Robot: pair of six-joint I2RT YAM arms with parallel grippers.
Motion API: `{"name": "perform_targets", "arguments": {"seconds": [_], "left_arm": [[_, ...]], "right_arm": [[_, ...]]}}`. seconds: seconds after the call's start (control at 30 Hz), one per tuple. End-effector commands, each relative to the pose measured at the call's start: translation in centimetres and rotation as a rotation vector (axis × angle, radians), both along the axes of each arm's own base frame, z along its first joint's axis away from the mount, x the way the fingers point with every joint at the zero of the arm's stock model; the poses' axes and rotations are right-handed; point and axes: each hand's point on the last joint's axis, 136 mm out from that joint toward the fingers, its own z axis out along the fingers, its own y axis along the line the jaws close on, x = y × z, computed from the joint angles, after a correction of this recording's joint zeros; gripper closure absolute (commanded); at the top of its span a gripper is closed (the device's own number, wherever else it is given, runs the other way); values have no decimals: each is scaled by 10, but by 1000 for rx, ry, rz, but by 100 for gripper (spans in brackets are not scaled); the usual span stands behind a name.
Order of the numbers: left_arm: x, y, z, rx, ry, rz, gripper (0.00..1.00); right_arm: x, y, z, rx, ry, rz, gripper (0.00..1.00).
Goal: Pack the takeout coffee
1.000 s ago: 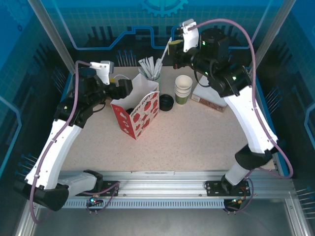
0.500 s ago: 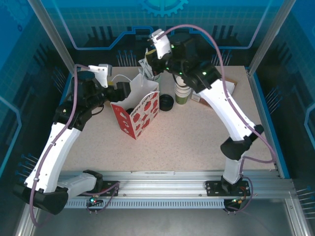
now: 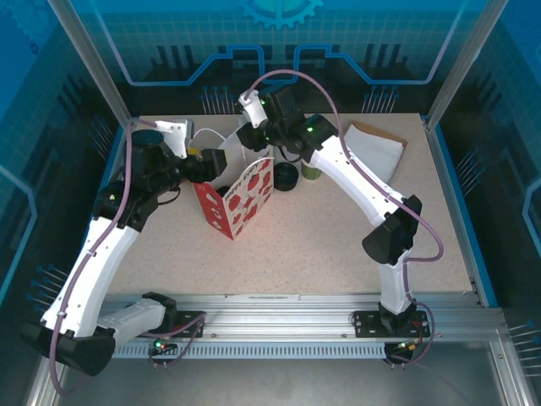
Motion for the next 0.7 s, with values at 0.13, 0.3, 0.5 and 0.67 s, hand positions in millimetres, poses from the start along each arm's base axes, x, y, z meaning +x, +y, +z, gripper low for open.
{"name": "perform_targets", "arguments": {"seconds": [0.13,0.3,0.5,0.67], "left_arm": [[-11,-23,18,-119,-30,-90,18],[-21,-48,34,-140,-75,-168,18],[-27,-86,46,-142,-105,-280,19],[-26,-115,49,-108,-106,-356,19]], "right_arm": [[-32,-51,61,73,-72,-25,48],[-34,-143,49,102,-38,-230,37],[-2,-274,-23,92,120,-612,31],[35,-343,-90,-1,236,-849,29]]}}
